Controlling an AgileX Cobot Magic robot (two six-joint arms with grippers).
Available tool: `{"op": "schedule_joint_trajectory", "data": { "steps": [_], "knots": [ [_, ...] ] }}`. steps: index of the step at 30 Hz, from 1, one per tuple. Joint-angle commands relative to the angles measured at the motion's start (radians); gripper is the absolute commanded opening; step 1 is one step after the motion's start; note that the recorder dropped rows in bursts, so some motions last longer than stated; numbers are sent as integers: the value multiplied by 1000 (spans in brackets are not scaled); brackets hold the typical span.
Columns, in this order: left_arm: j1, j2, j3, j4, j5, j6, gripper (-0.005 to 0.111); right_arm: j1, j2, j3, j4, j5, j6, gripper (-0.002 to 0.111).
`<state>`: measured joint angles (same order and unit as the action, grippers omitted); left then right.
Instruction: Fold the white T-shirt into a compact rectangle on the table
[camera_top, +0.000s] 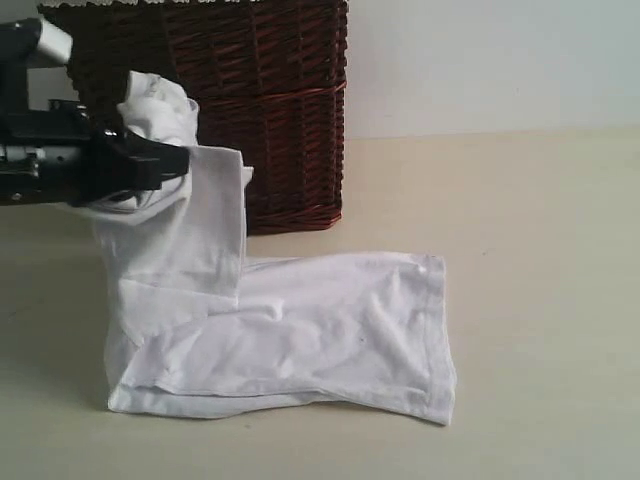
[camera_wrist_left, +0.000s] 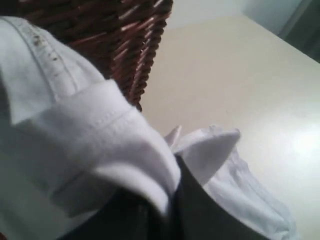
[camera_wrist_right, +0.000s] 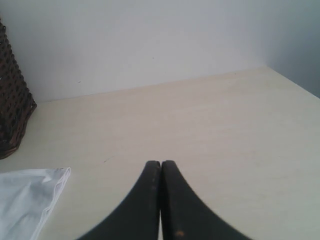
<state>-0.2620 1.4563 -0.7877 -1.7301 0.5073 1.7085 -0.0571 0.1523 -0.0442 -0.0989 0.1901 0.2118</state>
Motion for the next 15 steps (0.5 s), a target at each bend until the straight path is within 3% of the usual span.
{"op": "schedule_joint_trajectory", "data": {
  "steps": [1,7,15],
  "knots": [
    [-74,61,-18,-14,-20,-7,0,-8,-5,2,2,-6,1,0],
    [-190,115,-51,-14,-72,-26,0,-8,-5,2,2,-6,1,0],
    [-359,163,-195,-14,-128,1,0,-8,-5,2,2,-6,1,0]
  ]
}}
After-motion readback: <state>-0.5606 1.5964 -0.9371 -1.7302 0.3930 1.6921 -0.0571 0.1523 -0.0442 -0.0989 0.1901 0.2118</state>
